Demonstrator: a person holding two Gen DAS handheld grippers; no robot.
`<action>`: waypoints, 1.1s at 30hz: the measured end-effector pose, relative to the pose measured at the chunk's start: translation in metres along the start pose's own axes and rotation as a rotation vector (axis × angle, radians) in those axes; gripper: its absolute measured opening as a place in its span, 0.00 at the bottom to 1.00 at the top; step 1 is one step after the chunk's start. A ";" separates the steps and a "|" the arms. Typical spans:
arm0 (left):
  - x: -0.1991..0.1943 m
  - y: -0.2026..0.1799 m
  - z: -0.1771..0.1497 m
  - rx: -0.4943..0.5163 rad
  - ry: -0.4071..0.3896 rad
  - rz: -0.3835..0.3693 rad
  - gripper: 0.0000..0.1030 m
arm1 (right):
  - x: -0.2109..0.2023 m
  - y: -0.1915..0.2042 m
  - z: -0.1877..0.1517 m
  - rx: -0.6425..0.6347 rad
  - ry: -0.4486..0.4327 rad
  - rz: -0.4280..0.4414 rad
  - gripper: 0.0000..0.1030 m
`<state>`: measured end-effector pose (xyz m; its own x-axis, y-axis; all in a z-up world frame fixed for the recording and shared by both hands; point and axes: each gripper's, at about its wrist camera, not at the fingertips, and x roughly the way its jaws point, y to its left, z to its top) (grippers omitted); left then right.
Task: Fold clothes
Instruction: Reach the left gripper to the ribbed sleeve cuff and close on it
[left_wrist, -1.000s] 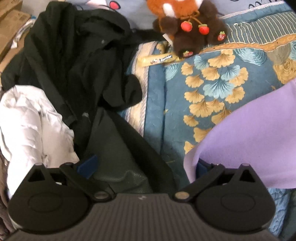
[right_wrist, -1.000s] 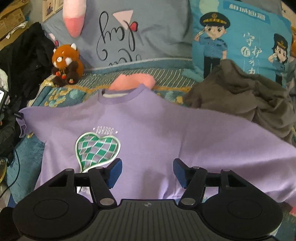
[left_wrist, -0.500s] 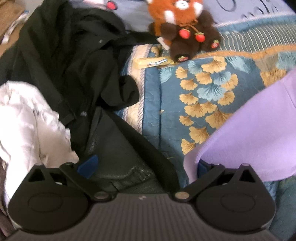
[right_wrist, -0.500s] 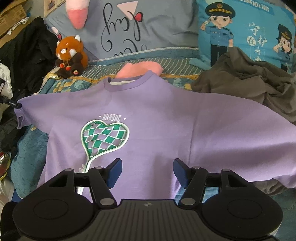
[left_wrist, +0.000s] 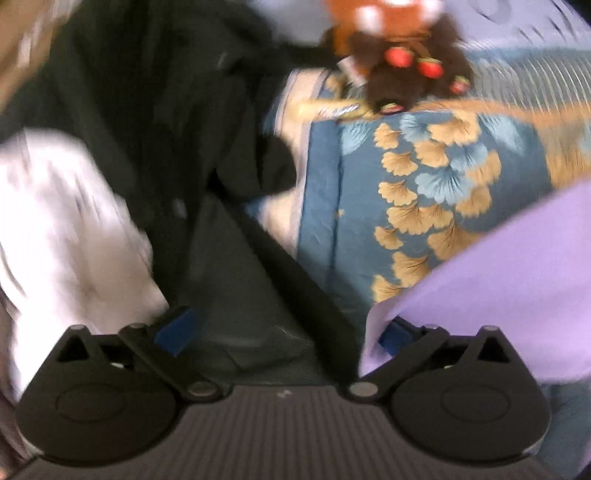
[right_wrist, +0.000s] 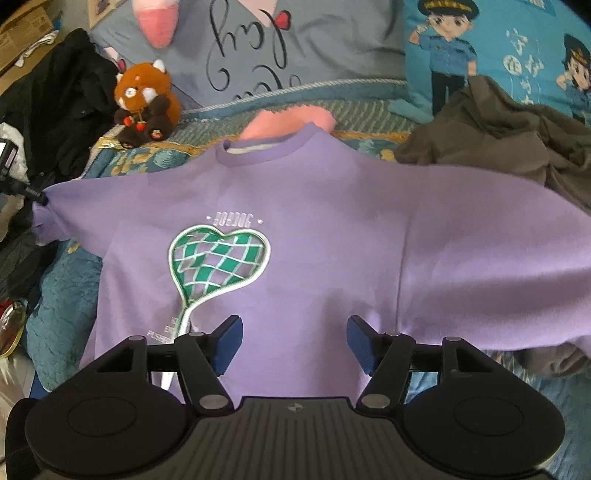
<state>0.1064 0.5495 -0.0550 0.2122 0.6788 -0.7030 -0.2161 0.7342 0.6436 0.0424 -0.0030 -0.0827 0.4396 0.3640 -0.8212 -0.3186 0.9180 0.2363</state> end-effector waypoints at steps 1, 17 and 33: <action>-0.005 -0.005 -0.001 0.036 -0.026 -0.009 1.00 | 0.000 0.001 -0.001 0.000 0.002 0.002 0.60; -0.043 -0.023 -0.053 0.387 -0.355 0.189 1.00 | 0.004 0.042 0.002 -0.071 0.011 0.038 0.60; -0.031 -0.018 -0.119 0.900 -0.645 0.384 1.00 | 0.001 0.051 -0.001 -0.077 0.036 0.027 0.62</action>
<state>-0.0102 0.5136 -0.0806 0.7797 0.5505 -0.2984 0.3260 0.0500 0.9440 0.0262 0.0442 -0.0722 0.4000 0.3809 -0.8336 -0.3938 0.8927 0.2190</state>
